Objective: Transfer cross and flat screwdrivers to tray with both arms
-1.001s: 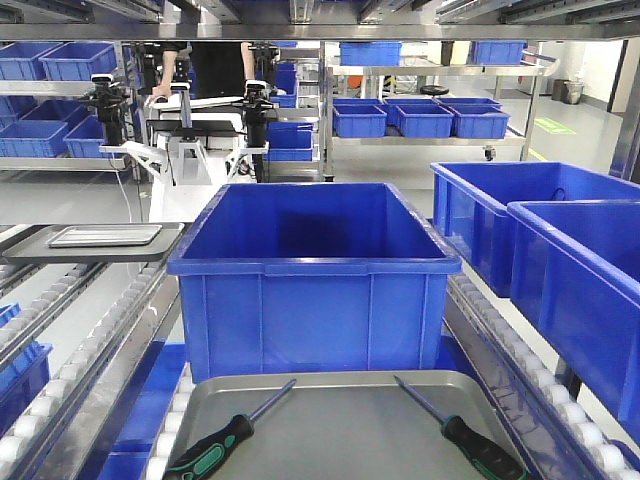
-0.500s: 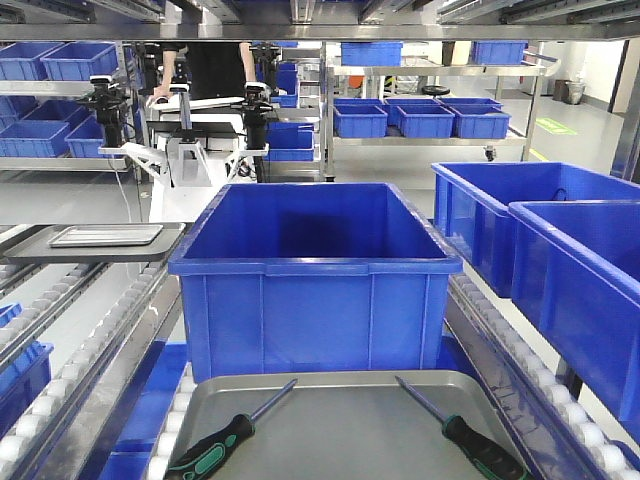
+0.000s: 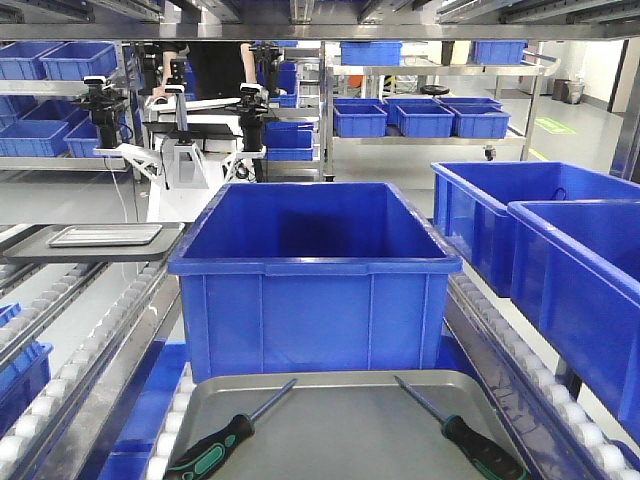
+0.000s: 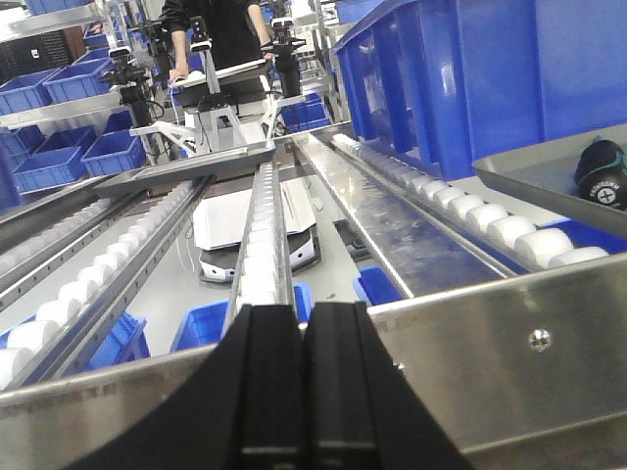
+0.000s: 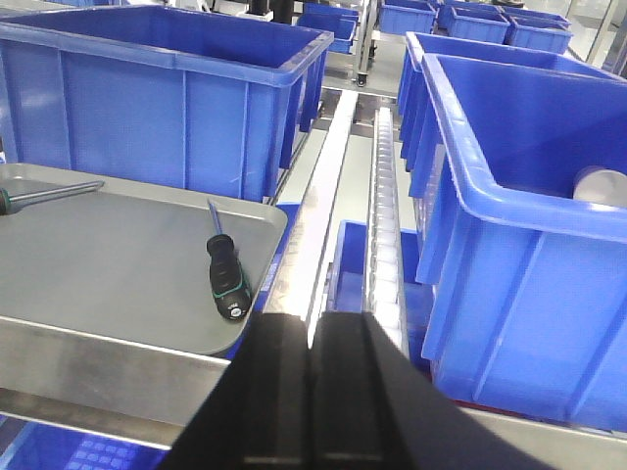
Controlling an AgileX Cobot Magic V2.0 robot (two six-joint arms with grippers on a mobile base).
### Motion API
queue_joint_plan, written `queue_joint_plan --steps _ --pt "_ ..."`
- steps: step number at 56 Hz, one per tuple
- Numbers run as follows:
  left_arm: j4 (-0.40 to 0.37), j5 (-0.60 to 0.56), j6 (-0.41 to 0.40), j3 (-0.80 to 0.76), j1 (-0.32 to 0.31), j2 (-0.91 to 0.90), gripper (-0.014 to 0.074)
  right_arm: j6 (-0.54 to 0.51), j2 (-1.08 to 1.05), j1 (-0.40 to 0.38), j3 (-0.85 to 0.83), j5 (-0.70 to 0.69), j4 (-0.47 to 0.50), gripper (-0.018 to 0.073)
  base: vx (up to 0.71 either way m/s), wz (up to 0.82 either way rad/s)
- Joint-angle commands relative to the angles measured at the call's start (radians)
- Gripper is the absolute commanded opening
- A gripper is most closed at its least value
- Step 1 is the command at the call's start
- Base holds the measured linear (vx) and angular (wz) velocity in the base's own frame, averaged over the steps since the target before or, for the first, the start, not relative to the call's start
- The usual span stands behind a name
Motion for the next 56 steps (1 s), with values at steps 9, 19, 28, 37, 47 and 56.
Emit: queue_joint_plan --steps 9,19,28,37,47,56 --pt "-0.002 -0.071 -0.009 -0.024 -0.002 -0.013 0.0003 -0.002 0.018 -0.002 -0.028 -0.082 -0.011 -0.0008 0.0 0.0" --pt "-0.002 -0.071 -0.009 -0.024 -0.002 -0.013 0.0003 -0.002 0.018 -0.002 -0.028 -0.082 -0.011 -0.0008 0.0 0.0" --pt "-0.002 -0.071 -0.009 -0.024 -0.002 -0.013 0.0003 0.003 0.018 -0.002 -0.028 -0.082 -0.006 -0.0008 0.0 0.0" --pt "-0.002 -0.071 -0.009 -0.024 -0.002 -0.013 0.0003 0.031 -0.014 -0.002 0.123 -0.298 0.082 -0.0008 0.0 0.0" --pt "-0.002 -0.071 -0.009 -0.024 -0.002 -0.013 0.0003 0.049 -0.182 -0.002 0.534 -0.672 0.082 -0.0008 0.0 0.0" --pt "-0.002 -0.071 -0.009 -0.024 -0.002 -0.014 0.0003 0.083 -0.243 -0.063 0.73 -0.74 0.058 -0.0008 0.0 0.0"
